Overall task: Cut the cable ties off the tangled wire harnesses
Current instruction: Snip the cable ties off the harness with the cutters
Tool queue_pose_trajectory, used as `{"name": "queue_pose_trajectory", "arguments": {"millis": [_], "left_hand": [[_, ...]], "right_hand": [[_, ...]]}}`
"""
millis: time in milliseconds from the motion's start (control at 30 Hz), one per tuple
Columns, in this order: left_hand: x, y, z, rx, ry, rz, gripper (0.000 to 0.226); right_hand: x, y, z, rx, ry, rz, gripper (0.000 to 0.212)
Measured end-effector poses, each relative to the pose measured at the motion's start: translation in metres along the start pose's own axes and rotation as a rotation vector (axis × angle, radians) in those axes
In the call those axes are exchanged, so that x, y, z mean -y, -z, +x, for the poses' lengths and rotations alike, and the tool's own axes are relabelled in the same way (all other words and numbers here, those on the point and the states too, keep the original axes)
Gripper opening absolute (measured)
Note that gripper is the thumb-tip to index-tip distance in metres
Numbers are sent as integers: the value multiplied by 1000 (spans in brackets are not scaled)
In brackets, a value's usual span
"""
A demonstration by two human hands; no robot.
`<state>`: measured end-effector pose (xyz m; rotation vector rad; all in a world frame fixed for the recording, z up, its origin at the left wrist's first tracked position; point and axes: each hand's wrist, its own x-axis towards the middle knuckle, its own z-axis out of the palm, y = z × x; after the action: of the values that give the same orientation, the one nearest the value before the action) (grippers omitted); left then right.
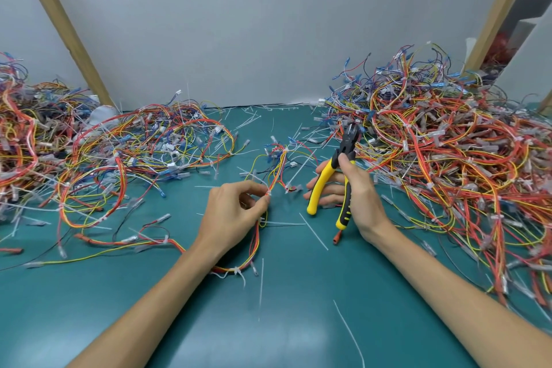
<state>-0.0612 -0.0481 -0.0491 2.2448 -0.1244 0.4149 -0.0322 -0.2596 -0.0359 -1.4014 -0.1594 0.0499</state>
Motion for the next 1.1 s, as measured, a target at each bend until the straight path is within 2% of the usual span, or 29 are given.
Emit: {"name": "queue_pose_trajectory", "arguments": {"millis": [100, 200, 300, 400, 667, 900, 1100], "left_hand": [[1, 0, 1, -48, 32, -23, 7], [2, 0, 2, -30, 130, -214, 9], [1, -2, 3, -30, 221, -403, 6], [3, -3, 6, 18, 292, -522, 14], [4, -6, 22, 132, 278, -540, 15], [5, -10, 25, 115, 240, -573, 15], [4, -4, 25, 125, 224, -628, 15]], "right_hand": [[1, 0, -1, -26, 61, 39, 51], [0, 0, -1, -85, 149, 31, 48], [-4, 3, 2, -130, 149, -4, 46], [-5, 5, 3, -130, 128, 11, 46], [-5, 6, 4, -98, 160, -44, 41], [-4, 14, 4, -191, 389, -432, 39], [-7, 13, 5, -264, 433, -534, 48]]}}
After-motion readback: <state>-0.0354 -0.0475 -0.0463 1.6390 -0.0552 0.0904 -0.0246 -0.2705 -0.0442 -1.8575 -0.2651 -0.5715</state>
